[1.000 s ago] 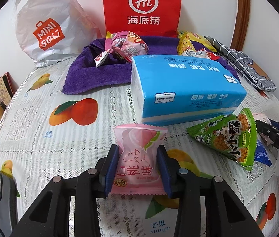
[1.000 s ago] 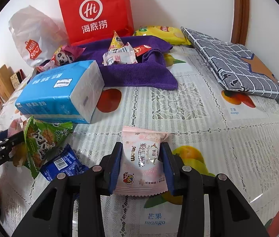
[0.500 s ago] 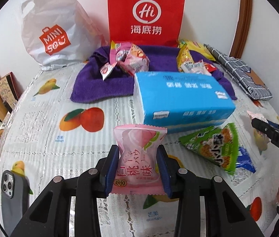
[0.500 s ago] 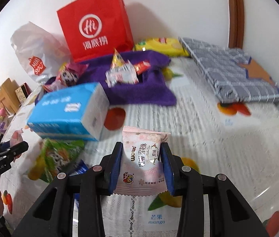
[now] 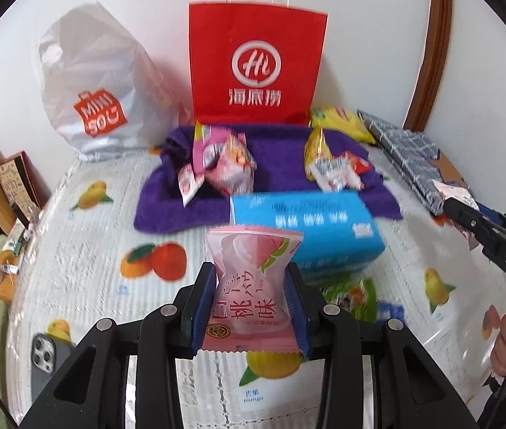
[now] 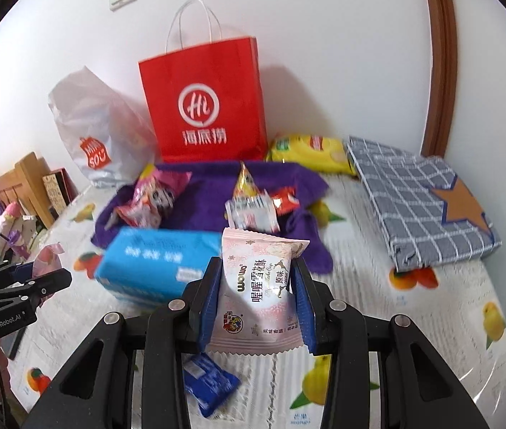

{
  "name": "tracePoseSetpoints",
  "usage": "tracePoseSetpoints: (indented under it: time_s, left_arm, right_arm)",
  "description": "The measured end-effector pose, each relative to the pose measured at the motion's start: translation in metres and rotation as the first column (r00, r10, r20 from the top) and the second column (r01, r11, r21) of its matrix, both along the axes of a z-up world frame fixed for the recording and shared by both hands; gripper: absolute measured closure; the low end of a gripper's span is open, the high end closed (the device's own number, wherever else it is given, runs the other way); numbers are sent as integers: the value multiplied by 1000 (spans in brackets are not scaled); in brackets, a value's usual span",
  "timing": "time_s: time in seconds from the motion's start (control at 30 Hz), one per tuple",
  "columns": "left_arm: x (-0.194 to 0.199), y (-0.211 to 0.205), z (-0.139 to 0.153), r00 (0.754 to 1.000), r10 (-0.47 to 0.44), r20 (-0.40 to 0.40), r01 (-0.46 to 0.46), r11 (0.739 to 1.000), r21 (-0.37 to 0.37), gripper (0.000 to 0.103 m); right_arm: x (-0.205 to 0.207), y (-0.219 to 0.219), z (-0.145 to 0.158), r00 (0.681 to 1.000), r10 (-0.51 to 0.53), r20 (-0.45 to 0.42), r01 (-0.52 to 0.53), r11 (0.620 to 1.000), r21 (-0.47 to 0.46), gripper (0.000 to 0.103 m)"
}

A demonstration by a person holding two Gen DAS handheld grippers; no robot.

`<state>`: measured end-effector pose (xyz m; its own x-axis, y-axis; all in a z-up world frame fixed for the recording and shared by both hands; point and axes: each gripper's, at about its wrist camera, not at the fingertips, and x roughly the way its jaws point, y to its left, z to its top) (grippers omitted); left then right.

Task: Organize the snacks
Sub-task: 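Carry the pink-white packet and pink peach bag over the purple towel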

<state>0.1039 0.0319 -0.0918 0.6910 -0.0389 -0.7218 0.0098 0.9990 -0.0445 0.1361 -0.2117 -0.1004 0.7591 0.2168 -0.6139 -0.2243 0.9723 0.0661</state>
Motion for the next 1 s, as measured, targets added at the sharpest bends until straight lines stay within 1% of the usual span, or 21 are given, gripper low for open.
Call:
tracePoseSetpoints:
  time_s: [0.1,0.27,0.43,0.53,0.77,0.83,0.93,1.0]
  left_arm:
    - [8,2,18,1000,17,15,-17,1000,6,66]
    - [31,10,49,998,31,57,-31,1000,3,66]
    - [60,20,72,996,49,74,-47,999,-24,66]
    - [76,24,77,995,63,78,-61,998,-27,66]
    - [118,35,81,993,99,59,-96,994,-54,66]
    - [131,39,83,993,107,54,-103,992,-71,66]
    - [148,39,83,993,108,47,-103,990,-99,66]
    - [157,37,80,994,102,39,-97,989,-110,66]
  right_arm:
    - [9,2,13,1000,-18,-2,18,1000,-2,64]
    - [34,4,30,999,-34,-24,34,999,31,64]
    - [62,9,43,999,-31,-21,32,998,45,64]
    - [81,14,49,999,-29,-15,30,998,49,64]
    - [131,27,62,1000,-13,-12,14,997,73,64]
    - [143,32,66,1000,-2,-9,3,997,79,64]
    - [158,36,68,1000,-4,7,3,997,73,64]
    - [166,37,62,1000,1,13,-1,998,63,64]
